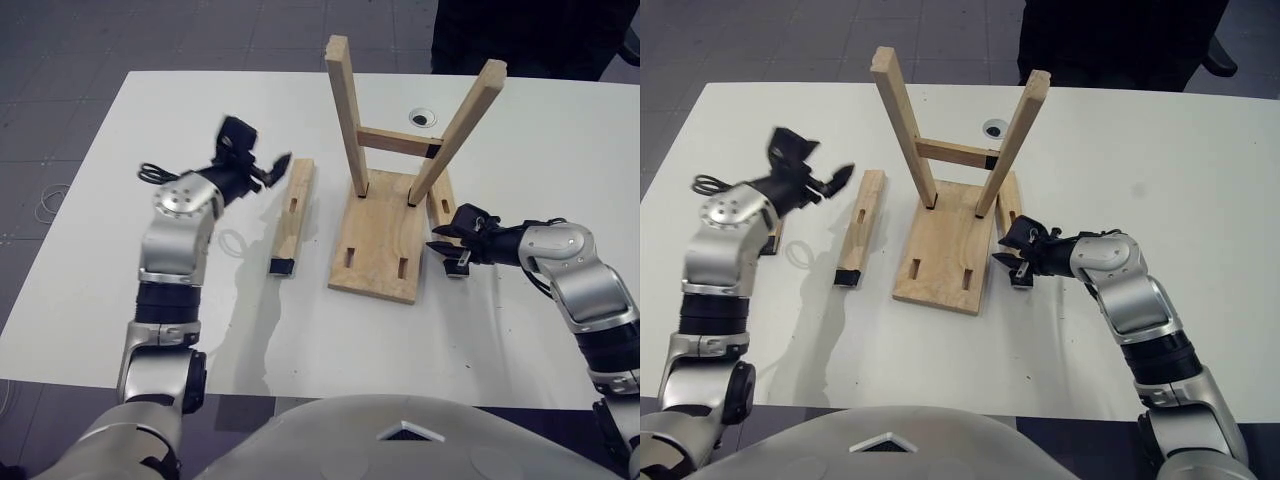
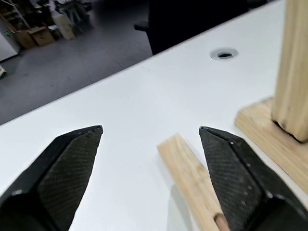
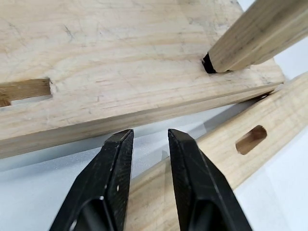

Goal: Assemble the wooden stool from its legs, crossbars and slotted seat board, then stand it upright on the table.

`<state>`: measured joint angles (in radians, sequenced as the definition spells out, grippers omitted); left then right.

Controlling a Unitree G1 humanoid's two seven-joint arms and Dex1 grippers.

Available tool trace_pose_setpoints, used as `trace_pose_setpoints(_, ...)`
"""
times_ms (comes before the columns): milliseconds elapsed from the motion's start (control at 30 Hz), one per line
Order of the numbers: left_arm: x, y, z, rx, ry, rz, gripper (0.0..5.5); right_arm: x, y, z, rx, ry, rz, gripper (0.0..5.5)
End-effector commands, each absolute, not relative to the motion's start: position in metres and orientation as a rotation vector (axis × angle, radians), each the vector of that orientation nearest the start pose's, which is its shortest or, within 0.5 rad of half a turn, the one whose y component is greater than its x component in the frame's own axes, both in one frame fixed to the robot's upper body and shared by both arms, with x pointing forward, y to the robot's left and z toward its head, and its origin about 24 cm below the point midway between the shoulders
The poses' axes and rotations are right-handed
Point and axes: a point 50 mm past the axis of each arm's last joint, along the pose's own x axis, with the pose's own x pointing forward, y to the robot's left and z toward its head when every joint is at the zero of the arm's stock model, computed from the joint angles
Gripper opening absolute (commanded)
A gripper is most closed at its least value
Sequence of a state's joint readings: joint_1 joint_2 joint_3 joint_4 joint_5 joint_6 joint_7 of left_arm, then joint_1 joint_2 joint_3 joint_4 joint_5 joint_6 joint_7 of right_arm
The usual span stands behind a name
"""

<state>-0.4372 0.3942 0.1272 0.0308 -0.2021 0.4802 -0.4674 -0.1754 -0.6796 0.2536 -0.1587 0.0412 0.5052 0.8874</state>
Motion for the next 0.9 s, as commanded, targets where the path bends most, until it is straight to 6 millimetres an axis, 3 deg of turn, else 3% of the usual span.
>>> trace_pose_setpoints(33,0.342,0.173,0.232,-0.137,-0.241,-0.442,3.74,0.257,-0.185,0.071,-0.548,0.527,0.930,1.31)
trace_pose_setpoints(133,0.349,0.145,0.280,-0.227,-0.338,-0.541,3.74,0.260,-0.181,0.072,-0.545,0.514,0.921,1.31)
trace_pose_setpoints(233,0.354,0.129,0.297,-0.275,-0.318,-0.655,3.74,0.260,-0.180,0.072,-0.543,0.511,0.914,1.31)
trace_pose_setpoints(400,0.369,0.122,0.273,-0.296,-0.189,-0.641,3.74,0.261,-0.177,0.072,-0.544,0.502,0.902,1.31)
trace_pose_setpoints(567,0.362,0.092,0.237,-0.302,-0.106,-0.640,3.74,0.258,-0.173,0.070,-0.531,0.502,0.888,1.31)
trace_pose_setpoints(700,0.360,0.091,0.231,-0.255,-0.097,-0.628,3.74,0.255,-0.173,0.069,-0.529,0.508,0.886,1.31)
trace_pose_setpoints(900,0.362,0.091,0.237,-0.233,-0.124,-0.628,3.74,0.251,-0.172,0.066,-0.524,0.517,0.887,1.31)
